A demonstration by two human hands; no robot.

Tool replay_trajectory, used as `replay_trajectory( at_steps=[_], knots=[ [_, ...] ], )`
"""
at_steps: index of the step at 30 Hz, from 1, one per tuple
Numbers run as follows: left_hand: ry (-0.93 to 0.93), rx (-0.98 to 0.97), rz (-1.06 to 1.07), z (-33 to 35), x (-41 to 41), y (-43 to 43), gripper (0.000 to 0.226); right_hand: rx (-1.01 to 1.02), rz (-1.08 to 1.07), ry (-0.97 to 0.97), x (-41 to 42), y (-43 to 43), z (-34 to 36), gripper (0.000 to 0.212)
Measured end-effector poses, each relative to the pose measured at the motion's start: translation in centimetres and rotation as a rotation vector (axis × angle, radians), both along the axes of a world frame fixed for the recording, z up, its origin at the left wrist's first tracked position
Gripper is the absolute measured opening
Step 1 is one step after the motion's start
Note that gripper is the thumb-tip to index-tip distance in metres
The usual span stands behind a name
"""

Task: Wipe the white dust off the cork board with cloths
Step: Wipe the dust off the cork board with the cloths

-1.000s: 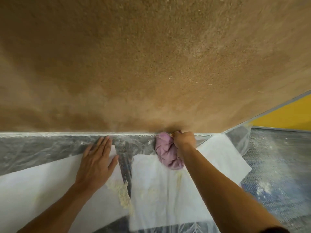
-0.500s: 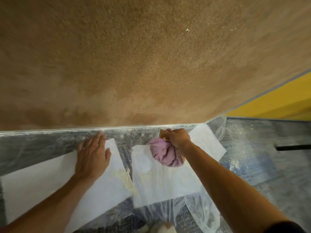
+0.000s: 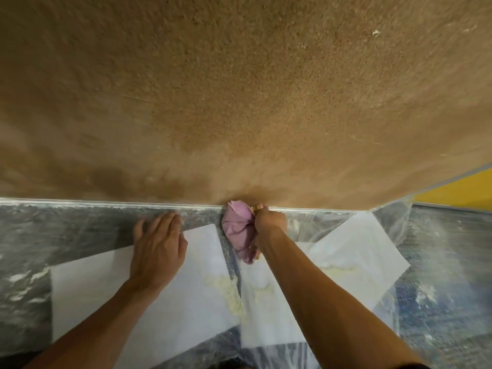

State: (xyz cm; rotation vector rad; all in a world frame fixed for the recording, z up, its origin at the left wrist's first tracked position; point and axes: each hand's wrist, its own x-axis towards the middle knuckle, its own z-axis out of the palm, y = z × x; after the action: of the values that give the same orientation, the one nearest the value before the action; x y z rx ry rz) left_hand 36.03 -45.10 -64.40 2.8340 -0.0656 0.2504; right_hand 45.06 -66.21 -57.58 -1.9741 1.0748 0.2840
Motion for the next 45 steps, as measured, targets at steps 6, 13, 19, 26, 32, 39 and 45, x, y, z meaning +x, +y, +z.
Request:
replay_trajectory(
  at_steps=[6, 13, 19, 26, 32, 39, 45],
  knots=[
    [0.054, 0.023, -0.012, 0.2, -0.5, 2.8, 0.052, -0.173, 0.603, -0.046, -3.4, 6.8, 2.3, 0.029],
    [0.112, 0.095, -0.011, 1.4, -2.4, 6.4, 0.062, -0.408, 0.356, -0.154, -4.6, 2.2, 2.9, 0.031],
    [0.108, 0.115, 0.031, 0.1, -1.5, 6.8, 0.062, -0.49, 0.489, -0.206, -3.5, 4.6, 0.4, 0.033],
    [0.239, 0.136, 0.091, 0.1, -1.4, 6.2, 0.069, -0.553, 0.912, -0.363, -4.8, 5.4, -0.9, 0.025],
    [0.268, 0.129, 0.04, -0.1, -2.1, 7.3, 0.072, -0.533, 1.139, -0.146, -2.1, 2.2, 4.2, 0.023],
    [0.215, 0.102, -0.042, -1.2, -3.2, 9.1, 0.07, -0.427, 0.959, 0.084, 0.8, 3.6, 5.7, 0.026],
    [0.116, 0.051, -0.039, -2.2, -4.4, 11.7, 0.071, -0.292, 0.407, -0.054, -3.8, 9.1, 0.9, 0.037]
  ],
)
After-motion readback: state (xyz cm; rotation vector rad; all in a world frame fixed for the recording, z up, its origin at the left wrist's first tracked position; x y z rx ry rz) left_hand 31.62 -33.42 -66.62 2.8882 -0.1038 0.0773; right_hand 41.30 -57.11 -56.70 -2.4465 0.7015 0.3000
